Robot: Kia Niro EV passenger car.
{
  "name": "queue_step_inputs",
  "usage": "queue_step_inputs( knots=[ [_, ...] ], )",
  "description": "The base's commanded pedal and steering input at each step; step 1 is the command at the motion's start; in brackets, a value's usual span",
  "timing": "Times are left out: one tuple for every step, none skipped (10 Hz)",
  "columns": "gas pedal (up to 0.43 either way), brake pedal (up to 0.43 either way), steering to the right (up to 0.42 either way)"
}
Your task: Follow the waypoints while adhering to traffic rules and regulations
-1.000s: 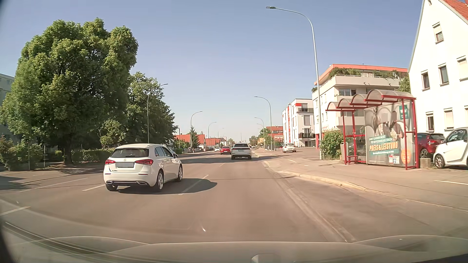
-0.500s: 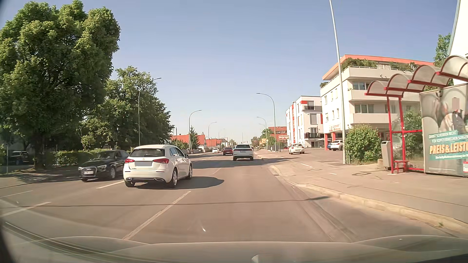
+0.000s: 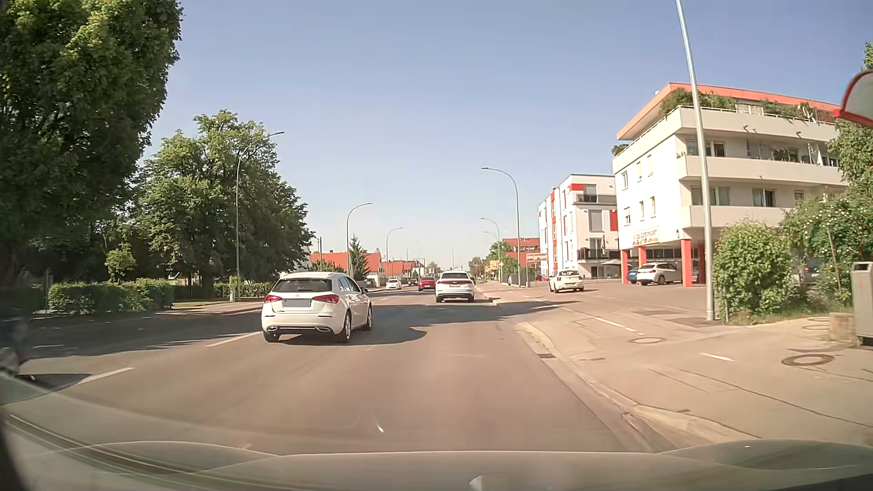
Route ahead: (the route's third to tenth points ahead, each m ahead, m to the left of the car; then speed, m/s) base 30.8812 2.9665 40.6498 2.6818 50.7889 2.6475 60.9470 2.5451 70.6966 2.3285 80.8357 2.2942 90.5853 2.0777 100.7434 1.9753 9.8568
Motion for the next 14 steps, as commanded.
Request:
queue_step_inputs(
  knots=[
    [0.079, 0.0, -0.01],
    [0.079, 0.0, -0.008],
    [0.079, 0.0, -0.007],
    [0.079, 0.0, -0.004],
    [0.079, 0.0, -0.002],
    [0.079, 0.0, -0.001],
    [0.079, 0.0, -0.001],
    [0.079, 0.0, -0.001],
    [0.079, 0.0, -0.001],
    [0.079, 0.0, -0.001],
    [0.079, 0.0, -0.001],
    [0.079, 0.0, 0.0],
    [0.079, 0.0, 0.0],
    [0.079, 0.0, 0.001]
  ],
)
